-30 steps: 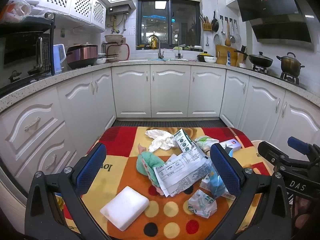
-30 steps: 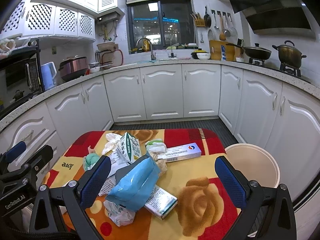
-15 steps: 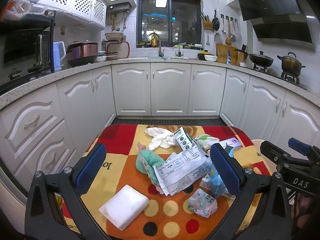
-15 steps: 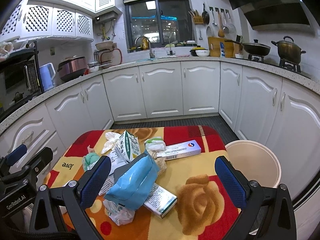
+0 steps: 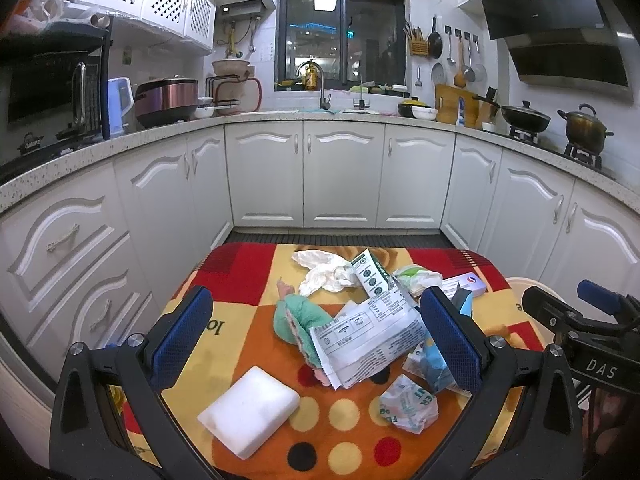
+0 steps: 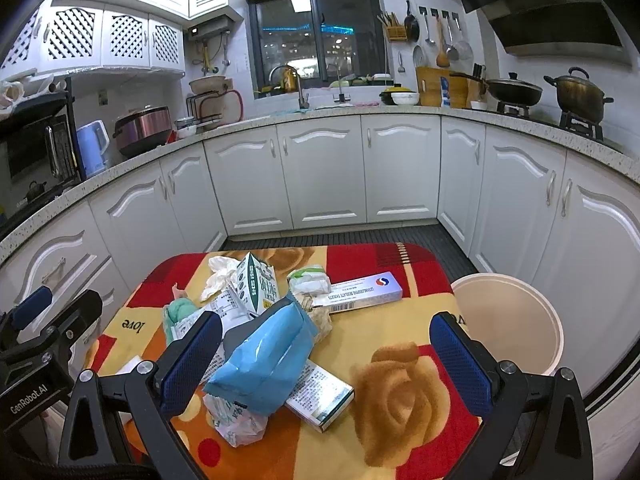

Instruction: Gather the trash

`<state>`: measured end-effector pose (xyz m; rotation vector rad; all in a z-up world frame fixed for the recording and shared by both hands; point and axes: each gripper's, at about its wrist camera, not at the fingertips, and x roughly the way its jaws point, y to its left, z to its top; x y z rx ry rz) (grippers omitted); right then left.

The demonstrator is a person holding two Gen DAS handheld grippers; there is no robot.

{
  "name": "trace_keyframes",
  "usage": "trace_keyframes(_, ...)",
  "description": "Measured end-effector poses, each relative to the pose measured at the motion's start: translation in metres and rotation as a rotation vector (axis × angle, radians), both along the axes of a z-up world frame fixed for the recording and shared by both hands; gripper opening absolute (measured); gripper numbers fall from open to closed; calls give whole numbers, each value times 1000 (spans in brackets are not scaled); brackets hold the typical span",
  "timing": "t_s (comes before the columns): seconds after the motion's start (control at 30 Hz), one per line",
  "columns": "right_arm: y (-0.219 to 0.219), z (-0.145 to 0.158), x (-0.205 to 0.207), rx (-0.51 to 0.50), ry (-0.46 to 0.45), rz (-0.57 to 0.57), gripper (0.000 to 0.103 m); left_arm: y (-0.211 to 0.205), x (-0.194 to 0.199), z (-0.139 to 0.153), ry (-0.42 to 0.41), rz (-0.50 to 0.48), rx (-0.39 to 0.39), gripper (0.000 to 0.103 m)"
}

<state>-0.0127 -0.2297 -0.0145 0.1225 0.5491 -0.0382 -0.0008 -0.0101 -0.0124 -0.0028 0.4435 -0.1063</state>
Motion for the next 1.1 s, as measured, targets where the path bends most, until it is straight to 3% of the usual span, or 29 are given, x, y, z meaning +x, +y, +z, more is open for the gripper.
trace_keyframes(0.73, -2, -18, 7, 18, 64, 19, 103, 10, 9, -17, 75, 13, -15, 103)
trace_keyframes(0.97, -1, -27, 12, 44, 113, 51, 103, 37, 14, -36, 173, -15, -54, 103)
trace_keyframes(1.1, 4, -32, 15, 57, 129, 88, 103, 54, 7, -54, 215, -46, -34, 103)
